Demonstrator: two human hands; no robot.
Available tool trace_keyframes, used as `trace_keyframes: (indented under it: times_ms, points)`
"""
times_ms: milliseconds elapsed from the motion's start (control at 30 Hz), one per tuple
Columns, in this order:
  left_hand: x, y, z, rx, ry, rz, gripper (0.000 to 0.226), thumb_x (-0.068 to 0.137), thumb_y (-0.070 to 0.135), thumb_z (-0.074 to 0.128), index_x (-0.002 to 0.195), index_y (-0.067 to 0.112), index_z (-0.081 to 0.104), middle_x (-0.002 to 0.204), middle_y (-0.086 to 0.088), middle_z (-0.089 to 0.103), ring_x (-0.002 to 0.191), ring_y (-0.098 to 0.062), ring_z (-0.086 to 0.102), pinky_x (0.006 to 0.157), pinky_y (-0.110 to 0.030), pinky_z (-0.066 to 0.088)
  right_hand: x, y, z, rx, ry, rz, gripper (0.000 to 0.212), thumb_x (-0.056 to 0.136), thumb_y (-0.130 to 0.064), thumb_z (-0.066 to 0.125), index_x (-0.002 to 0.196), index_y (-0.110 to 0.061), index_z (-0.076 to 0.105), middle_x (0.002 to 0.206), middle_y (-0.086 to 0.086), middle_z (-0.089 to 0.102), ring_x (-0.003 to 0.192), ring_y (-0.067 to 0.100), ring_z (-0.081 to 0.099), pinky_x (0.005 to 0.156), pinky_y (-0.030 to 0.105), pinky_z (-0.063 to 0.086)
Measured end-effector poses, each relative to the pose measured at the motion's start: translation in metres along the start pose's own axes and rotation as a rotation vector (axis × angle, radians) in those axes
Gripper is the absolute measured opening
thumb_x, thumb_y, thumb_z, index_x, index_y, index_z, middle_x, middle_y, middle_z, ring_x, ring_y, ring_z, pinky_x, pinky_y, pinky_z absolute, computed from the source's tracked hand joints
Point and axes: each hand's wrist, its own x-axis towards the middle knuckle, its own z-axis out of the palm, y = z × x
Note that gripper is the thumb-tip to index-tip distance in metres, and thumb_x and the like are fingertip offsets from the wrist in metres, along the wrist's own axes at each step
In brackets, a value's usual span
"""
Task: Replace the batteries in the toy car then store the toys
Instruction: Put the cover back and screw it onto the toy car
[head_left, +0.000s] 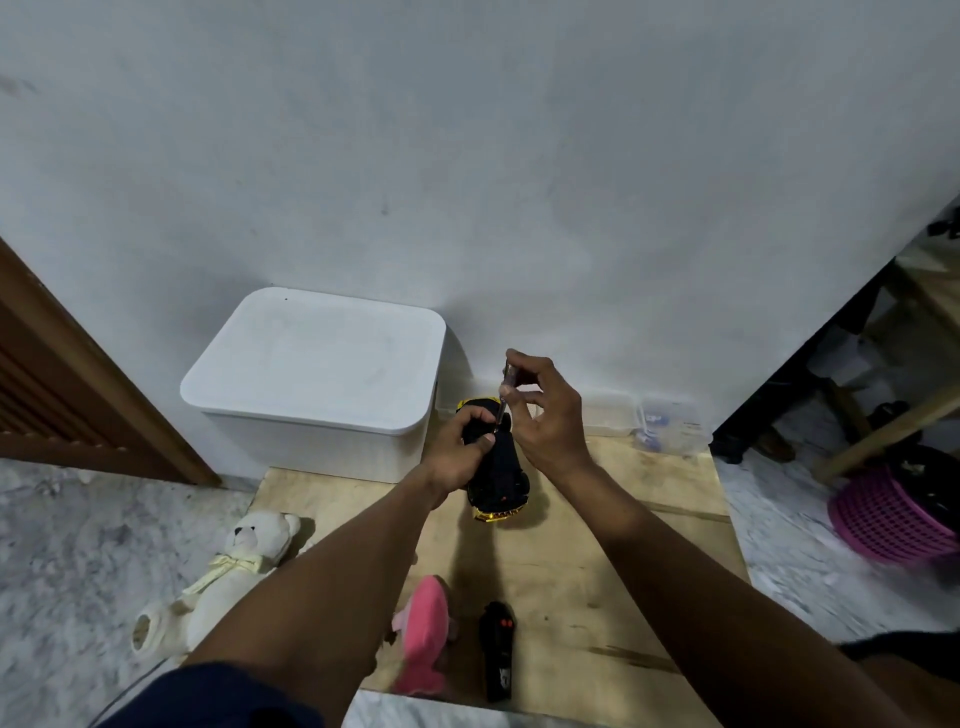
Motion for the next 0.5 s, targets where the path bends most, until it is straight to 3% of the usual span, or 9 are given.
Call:
trace_keyframes:
  times_ms: [133,267,367,500]
  points:
    - [-0.0015,0.0036,-0.0015,-0.024,0.006,-0.027,0.023,0.099,0.007,0.049,0.116,0.023,0.053,0.109,0.001,0.062,0.088,-0.017,0.059,0.063,-0.028,0.052,-0.0009,-0.0007,0.0006,0.052,0.004,0.001,0.044,0.093,0.002,0.059,0.128,-0.023,0.055,0.113,0.000,0.067,0.105,0.012,0.067,0.088,0.027,0.057]
    - [-0.0016,0.0039,-0.0020,-0.031,0.027,-0.049,0.028,0.098,0.004,0.048,0.116,0.025,0.054,0.119,-0.005,0.063,0.095,-0.020,0.059,0.074,-0.036,0.053,0.0006,-0.0020,-0.0011,0.074,0.024,0.075,0.050,0.091,0.004,0.060,0.125,-0.033,0.055,0.103,-0.003,0.069,0.100,0.012,0.070,0.082,0.024,0.058]
    - [-0.0022,0.0053,-0.0038,-0.020,0.030,-0.051,0.030,0.097,0.005,0.048,0.115,0.028,0.054,0.121,-0.003,0.062,0.098,-0.021,0.059,0.074,-0.038,0.054,0.0005,-0.0009,-0.0021,0.057,0.040,0.044,0.047,0.088,0.002,0.068,0.124,-0.027,0.059,0.101,-0.011,0.066,0.096,0.008,0.067,0.080,0.024,0.058]
    - [-0.0031,0.0061,-0.0043,-0.018,0.025,-0.053,0.031,0.097,0.004,0.048,0.116,0.027,0.054,0.119,-0.003,0.062,0.097,-0.021,0.059,0.071,-0.035,0.053,-0.0002,-0.0009,-0.0023,0.088,0.020,0.042,0.046,0.090,0.003,0.063,0.127,-0.021,0.056,0.113,0.000,0.068,0.103,0.013,0.068,0.088,0.026,0.057]
